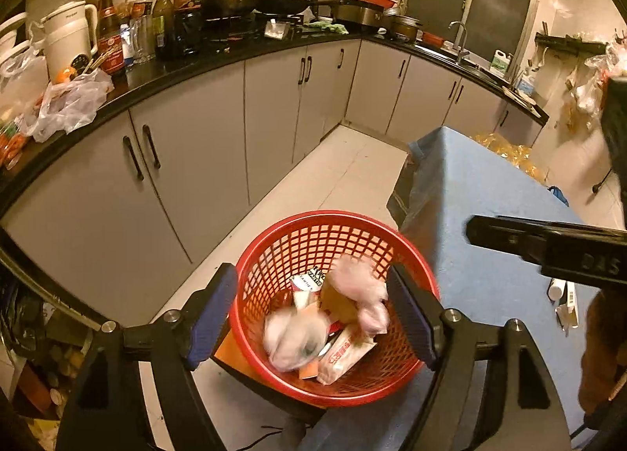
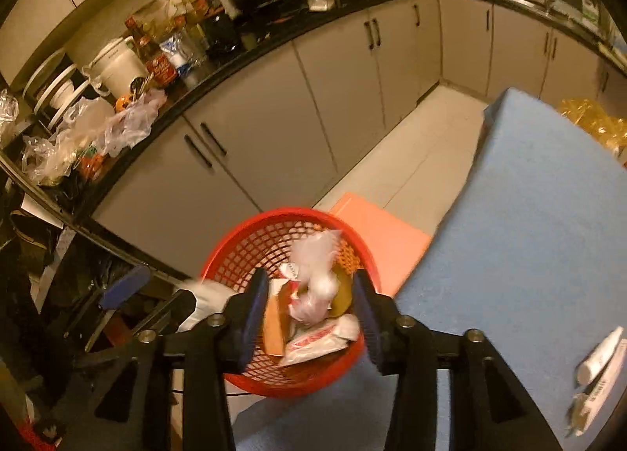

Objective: Collect trash
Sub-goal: 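Open the left tool to drop the cloth while the right tool releases the bag, then move both open tools back over the spray bottle and medicine box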

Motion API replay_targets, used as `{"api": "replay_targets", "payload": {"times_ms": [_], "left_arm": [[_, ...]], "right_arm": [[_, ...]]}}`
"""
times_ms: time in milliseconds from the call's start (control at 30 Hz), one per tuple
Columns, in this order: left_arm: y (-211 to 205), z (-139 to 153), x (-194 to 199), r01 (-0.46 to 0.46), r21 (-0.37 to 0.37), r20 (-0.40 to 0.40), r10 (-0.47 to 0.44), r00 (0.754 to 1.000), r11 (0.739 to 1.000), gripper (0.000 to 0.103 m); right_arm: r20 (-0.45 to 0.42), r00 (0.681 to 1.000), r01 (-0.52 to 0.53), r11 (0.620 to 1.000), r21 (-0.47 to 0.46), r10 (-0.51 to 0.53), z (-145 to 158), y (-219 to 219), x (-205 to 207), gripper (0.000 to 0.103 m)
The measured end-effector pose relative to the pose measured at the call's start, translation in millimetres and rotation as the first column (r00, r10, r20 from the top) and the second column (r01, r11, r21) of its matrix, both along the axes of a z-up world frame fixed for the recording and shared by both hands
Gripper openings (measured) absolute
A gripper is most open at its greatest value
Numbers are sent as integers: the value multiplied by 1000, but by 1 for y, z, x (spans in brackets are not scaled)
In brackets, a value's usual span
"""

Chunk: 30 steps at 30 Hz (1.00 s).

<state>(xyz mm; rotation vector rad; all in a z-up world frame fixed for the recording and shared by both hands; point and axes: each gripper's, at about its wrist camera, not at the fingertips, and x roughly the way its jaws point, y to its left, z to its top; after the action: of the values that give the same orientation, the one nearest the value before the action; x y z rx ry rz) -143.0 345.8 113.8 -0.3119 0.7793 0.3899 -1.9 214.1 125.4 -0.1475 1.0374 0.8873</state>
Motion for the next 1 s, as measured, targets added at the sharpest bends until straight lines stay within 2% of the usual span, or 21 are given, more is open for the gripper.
{"api": "replay_targets", "payload": {"times_ms": [67,200,467,700,1000], "left_arm": [[-3,0,3,11,-7,-1,-11,1000,1000,77],[-12,2,8,41,-21,-8,-41,999,999,77],[-44,5,13,125,-21,-29,-126,992,992,77],[-93,0,21,233,-28,-60,-234,970,972,77],[-158,9,34,328,0,-65,-327,943,945,77]], "right_arm": [[22,1000,21,1000,-10,-21,4,-12,-1,52],[6,996,84,996,-24,-84,5,-46,-3,52],[-46,984,170,982,-79,-174,-13,-114,-27,52],[-90,957,267,958,-102,-276,-25,-174,-40,52],[-105,918,375,923,-89,-383,-21,-249,-45,52]]}}
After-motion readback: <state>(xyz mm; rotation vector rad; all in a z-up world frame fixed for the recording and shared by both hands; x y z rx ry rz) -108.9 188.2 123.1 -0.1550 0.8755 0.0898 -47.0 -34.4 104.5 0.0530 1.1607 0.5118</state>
